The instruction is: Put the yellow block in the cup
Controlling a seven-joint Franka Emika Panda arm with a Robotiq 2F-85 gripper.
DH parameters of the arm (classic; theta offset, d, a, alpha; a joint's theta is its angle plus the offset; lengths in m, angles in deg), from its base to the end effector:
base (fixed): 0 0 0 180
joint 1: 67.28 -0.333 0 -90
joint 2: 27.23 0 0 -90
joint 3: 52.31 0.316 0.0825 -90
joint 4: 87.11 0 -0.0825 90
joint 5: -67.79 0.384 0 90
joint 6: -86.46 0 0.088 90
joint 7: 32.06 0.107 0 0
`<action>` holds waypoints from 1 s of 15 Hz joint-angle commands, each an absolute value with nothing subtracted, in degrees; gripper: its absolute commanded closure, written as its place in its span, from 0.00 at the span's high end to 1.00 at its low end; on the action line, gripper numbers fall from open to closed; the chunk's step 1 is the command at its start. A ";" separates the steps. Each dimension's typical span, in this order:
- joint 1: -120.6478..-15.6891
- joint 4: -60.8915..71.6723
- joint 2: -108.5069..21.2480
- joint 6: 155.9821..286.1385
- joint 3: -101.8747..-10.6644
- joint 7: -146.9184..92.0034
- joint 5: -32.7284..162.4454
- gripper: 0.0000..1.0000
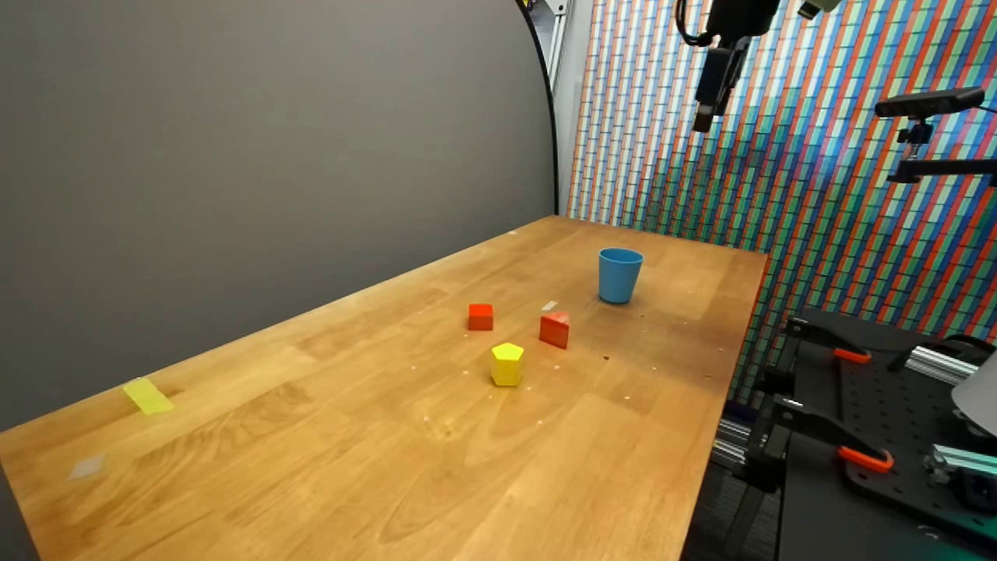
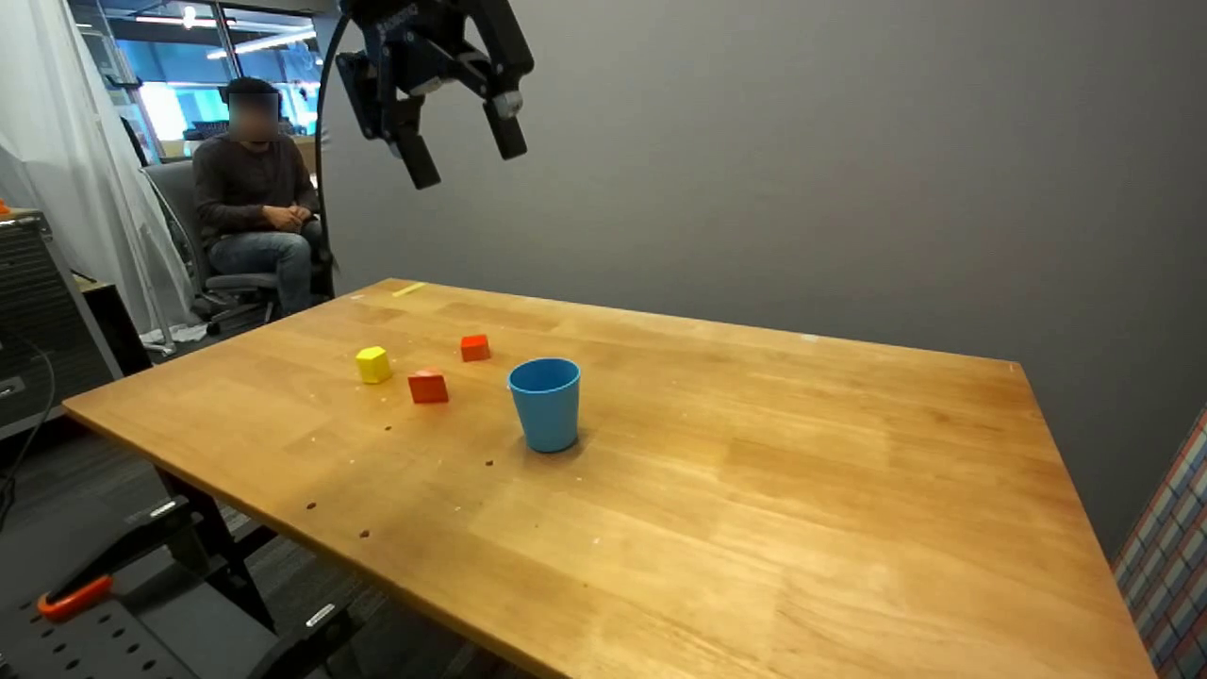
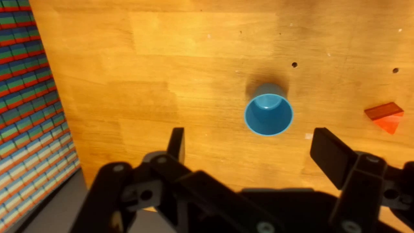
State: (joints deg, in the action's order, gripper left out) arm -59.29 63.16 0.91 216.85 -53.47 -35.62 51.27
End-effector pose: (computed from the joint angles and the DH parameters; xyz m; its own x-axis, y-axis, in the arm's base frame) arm 0.3897 -0.0697 0.4237 0.9902 0.0884 0.1081 0.0604 -0.9692 0.2388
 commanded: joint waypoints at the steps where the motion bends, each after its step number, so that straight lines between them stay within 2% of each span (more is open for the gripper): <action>1: -65.92 52.88 -12.45 213.75 -50.46 -38.01 54.14 1.00; 7: -72.66 36.48 -33.88 207.55 -46.65 -44.17 58.67 1.00; 15: -75.19 14.50 -59.26 201.29 -42.75 -50.53 59.62 1.00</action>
State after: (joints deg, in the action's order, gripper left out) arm -74.87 23.97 -51.01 205.71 -43.71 -47.29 58.02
